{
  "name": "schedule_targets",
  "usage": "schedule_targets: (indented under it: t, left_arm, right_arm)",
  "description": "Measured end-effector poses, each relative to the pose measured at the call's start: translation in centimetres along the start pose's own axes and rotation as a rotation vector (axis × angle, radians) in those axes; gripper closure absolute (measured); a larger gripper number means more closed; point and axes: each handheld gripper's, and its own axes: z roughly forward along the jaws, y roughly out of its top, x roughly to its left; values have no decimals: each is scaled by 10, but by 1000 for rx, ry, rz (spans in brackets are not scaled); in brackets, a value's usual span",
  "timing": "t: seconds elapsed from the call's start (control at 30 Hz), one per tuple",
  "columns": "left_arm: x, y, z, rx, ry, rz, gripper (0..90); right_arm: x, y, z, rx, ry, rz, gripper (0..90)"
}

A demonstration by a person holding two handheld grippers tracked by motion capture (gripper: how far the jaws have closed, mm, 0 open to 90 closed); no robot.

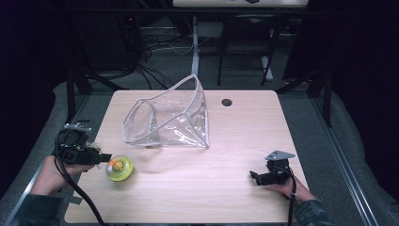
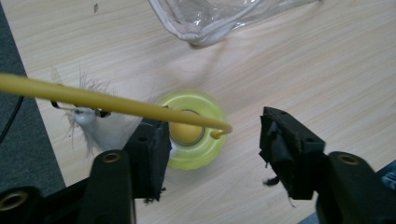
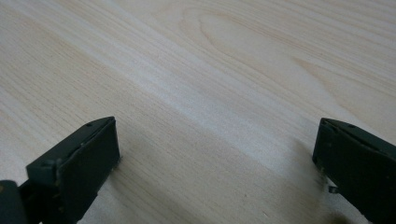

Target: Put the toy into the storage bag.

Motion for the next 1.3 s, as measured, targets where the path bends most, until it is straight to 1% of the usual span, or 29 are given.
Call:
schedule_targets:
  t: [0.07,0.17,0.43,0.47,0.53,0.6,0.67,0.73,0.8,0.9,1.07,1.1,1.17,1.2,1.27,1.3]
  left_arm:
    - [0,0,0,4,-2,3,527]
    - [1,1,0,6,-3,0,554]
    - [2,1,0,-3,-4,-1,699]
    - [2,1,0,-1,-6,5,712]
    - [2,1,0,-5,-6,-1,740]
    - [2,1,0,-3,-4,3,753]
    - [3,1,0,-5,4,-4,766]
    - [3,0,0,-6,1,-6,797]
    - [3,0,0,-3,-1,-2,801]
    - [4,0,-1,-15,4,-7,832]
    - [4,0,-1,-9,-1,-2,861]
    - [3,0,-1,-15,6,-2,872]
    - [4,1,-1,-1,14,3,875]
    - [4,1,-2,-6,23,0,878]
    - [4,1,-2,5,32,9,878]
    - [4,1,-2,0,37,7,878]
  right_arm:
    - [0,0,0,6,1,-5,0]
    - [0,0,0,0,0,0,0]
    - [0,0,0,0,0,0,0]
    - [0,0,0,5,1,-4,0]
    - [0,0,0,0,0,0,0]
    - [0,0,0,0,0,0,0]
    - [0,0,0,6,1,-5,0]
    - [0,0,0,1,0,-1,0]
    - [0,0,0,1,0,0,0]
    - [0,0,0,0,0,0,1]
    - [0,0,0,1,0,0,0]
    - [0,0,0,0,0,0,0]
    - [0,0,0,0,0,0,0]
    - [0,0,0,0,0,0,0]
    - [0,0,0,1,0,-1,0]
    - [0,0,0,1,0,-1,0]
